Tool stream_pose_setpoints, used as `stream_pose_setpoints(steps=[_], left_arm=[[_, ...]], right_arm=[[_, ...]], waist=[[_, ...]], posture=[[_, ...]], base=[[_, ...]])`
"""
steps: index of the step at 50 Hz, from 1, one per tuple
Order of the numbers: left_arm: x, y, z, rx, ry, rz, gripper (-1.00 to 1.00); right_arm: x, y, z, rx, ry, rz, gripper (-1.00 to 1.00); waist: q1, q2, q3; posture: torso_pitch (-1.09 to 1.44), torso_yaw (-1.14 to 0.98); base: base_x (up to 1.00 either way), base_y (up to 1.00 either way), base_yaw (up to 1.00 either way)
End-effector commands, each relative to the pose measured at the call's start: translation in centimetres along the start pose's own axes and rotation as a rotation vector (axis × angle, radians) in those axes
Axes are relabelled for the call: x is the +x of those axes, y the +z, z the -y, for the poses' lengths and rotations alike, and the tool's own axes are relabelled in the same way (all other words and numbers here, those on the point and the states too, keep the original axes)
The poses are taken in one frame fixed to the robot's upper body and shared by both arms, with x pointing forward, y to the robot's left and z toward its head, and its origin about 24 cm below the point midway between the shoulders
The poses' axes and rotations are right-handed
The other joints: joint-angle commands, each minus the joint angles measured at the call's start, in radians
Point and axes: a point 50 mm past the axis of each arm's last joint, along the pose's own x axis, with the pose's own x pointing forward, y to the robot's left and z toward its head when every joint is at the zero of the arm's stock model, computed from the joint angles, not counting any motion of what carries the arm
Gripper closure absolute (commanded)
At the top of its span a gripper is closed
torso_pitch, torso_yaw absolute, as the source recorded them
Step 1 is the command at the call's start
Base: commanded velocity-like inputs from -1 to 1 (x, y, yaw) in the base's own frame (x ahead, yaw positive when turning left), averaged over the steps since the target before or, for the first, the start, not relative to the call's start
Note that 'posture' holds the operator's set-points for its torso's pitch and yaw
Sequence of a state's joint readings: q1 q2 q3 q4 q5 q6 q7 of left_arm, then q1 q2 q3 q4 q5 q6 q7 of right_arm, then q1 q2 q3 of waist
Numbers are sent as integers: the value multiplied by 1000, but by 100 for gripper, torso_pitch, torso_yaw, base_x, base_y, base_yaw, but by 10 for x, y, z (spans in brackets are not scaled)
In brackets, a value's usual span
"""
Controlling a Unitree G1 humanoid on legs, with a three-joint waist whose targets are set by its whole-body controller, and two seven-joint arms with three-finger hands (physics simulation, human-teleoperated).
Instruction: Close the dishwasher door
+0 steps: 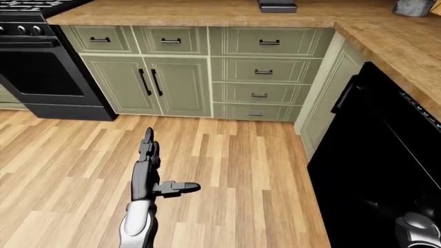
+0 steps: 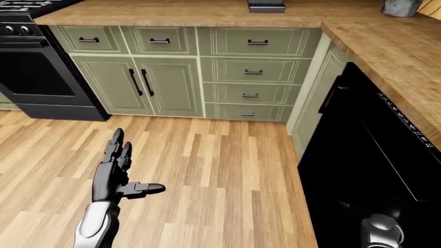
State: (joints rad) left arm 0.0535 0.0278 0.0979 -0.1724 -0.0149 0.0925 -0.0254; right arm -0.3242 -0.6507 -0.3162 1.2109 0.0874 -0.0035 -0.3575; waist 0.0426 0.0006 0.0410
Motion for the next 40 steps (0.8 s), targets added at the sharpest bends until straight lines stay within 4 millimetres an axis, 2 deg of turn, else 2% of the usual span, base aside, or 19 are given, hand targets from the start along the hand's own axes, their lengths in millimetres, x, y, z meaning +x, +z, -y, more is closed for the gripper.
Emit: stream_pose_setpoints(steps=[1, 22, 40], left_arm=[[3, 17, 0, 3, 0, 92, -100], [1, 20, -2, 0, 4, 98, -100], [1, 22, -3, -2, 8, 101, -100]], right_arm=[[8, 32, 33, 62, -152, 122, -100], [13, 30, 67, 75, -198, 115, -100], [15, 25, 106, 89, -261, 98, -100]], waist=[[-12, -27, -24], [-36, -7, -18], [-47, 7, -14]], posture=[[0, 0], [0, 0], [0, 0]], base=[[0, 0, 0], [0, 0, 0], [0, 0, 0]])
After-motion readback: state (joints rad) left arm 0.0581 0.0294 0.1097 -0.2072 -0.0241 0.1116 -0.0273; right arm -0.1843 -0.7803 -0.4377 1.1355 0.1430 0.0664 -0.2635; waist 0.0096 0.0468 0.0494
